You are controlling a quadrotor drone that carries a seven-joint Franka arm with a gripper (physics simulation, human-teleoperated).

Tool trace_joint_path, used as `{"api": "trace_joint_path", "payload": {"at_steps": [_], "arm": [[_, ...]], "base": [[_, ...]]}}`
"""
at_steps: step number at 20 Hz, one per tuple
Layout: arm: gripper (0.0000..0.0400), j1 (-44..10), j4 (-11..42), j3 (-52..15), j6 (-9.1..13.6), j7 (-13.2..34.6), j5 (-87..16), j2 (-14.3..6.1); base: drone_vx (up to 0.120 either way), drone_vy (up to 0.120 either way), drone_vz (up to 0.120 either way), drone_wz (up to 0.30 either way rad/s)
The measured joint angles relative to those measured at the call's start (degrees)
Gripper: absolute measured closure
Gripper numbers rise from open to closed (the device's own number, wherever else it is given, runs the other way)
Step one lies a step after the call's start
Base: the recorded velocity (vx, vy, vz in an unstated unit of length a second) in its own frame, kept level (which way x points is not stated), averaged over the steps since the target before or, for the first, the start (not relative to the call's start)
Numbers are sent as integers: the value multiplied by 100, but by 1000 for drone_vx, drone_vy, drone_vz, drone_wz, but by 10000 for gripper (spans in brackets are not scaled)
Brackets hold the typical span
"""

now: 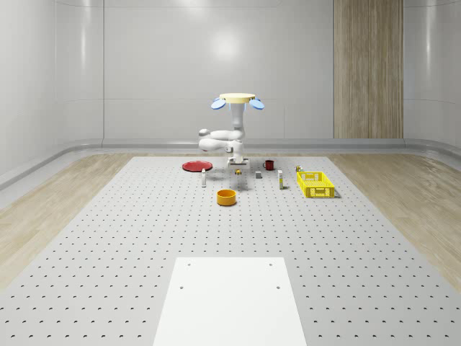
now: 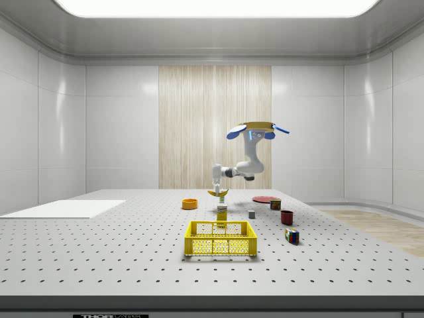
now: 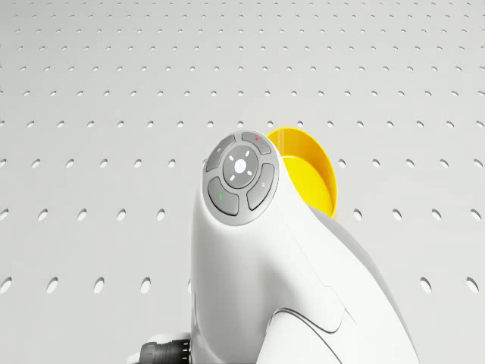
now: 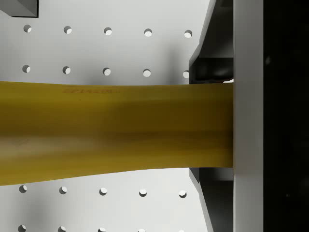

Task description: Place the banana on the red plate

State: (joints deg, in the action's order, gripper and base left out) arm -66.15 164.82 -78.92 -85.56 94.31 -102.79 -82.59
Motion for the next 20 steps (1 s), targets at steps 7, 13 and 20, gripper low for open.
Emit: {"api": "trace_joint_path", "payload": {"at_steps": [7,13,20], "arm": [[210,-33,0,-34,-60,-155,50,-71],[210,-61,-3,-52,-146,-848,88,-163],[210,-85,-6,-70,-258,-1913,131,-280]], "base": [[0,0,57,-171],[0,0,0,-300],[0,0,0,-300]]}}
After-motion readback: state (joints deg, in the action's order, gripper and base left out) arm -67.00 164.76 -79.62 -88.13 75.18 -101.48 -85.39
